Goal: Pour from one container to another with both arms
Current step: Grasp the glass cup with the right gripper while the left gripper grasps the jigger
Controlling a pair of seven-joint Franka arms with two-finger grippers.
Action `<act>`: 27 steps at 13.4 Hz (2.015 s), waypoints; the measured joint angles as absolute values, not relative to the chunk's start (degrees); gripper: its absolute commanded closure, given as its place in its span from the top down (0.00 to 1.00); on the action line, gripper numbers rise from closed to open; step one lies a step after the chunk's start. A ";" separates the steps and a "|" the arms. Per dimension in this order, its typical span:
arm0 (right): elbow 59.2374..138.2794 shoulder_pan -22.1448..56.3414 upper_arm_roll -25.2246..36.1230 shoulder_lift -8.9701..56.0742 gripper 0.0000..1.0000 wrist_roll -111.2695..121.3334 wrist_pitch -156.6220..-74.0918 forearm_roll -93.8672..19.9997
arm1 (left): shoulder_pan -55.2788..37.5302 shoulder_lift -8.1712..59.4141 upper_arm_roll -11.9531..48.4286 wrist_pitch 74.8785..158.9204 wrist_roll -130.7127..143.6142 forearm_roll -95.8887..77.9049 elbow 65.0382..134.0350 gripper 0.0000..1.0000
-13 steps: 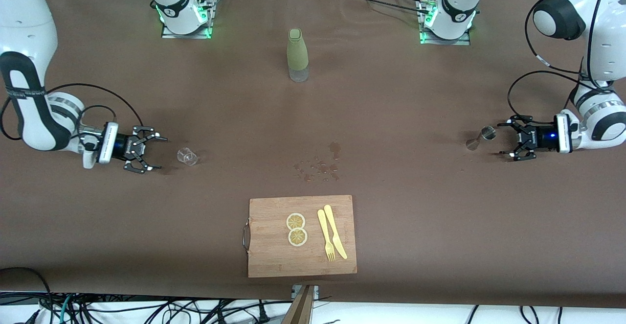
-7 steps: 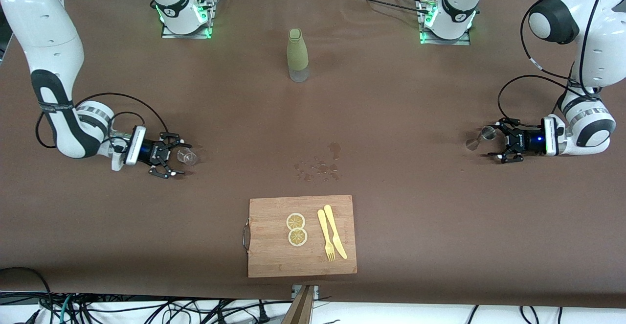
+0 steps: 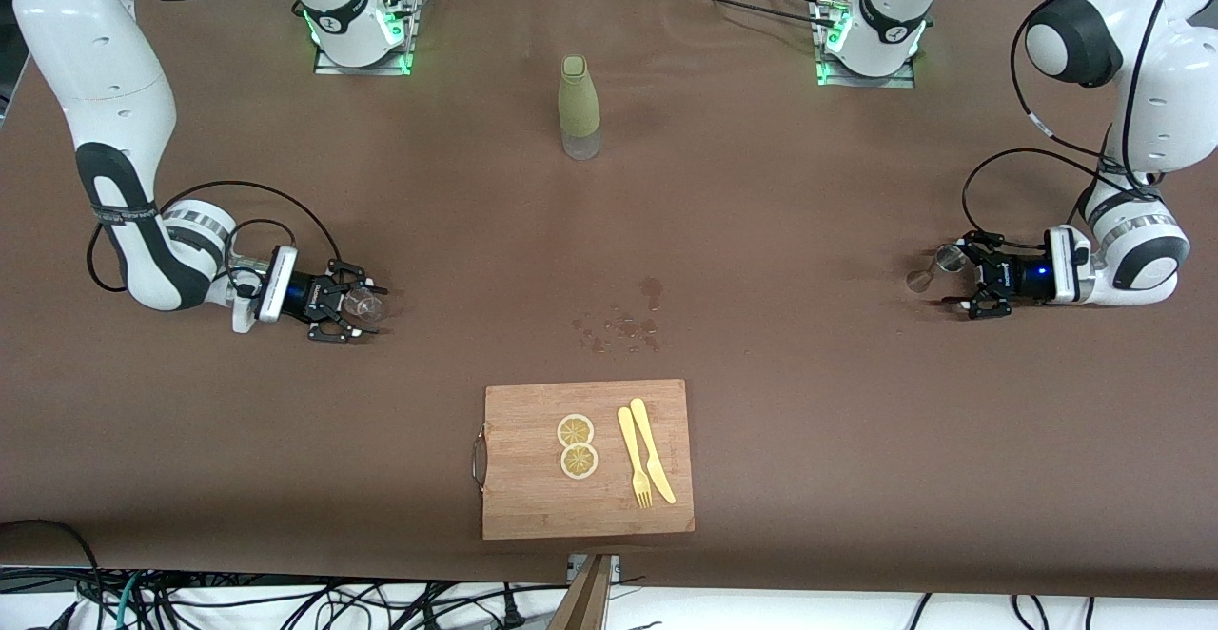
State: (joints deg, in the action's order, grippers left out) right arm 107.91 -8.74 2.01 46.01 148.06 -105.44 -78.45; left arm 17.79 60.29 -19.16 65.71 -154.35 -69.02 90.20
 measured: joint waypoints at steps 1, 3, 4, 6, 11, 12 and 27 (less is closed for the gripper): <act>107.91 -8.65 1.94 46.03 0.07 148.06 -105.44 -78.49 | 17.66 60.63 -19.13 65.71 -154.52 -69.02 90.20 1.00; 107.91 -8.60 1.85 46.23 0.00 148.05 -105.06 -78.51 | 17.41 61.21 -19.05 65.71 -154.76 -69.02 90.19 1.00; 107.91 -8.60 1.82 46.30 0.00 147.90 -104.46 -78.53 | 17.31 61.35 -18.99 65.71 -154.82 -69.02 90.19 1.00; 107.85 -8.59 1.72 46.33 0.00 146.65 -103.01 -78.63 | 17.06 61.37 -18.95 65.71 -154.85 -69.02 90.13 0.99; 105.09 -8.49 -1.44 46.23 0.00 138.91 -100.80 -79.10 | 16.96 61.37 -18.95 65.72 -154.87 -69.02 89.92 0.63; 103.36 -8.35 -2.76 46.14 0.00 137.03 -100.50 -79.09 | 16.96 61.37 -18.95 65.72 -154.87 -69.02 89.91 0.56; 78.33 9.88 -7.81 41.56 0.00 97.67 -103.76 -73.81 | 16.87 61.19 -18.45 65.52 -155.50 -69.30 88.90 0.00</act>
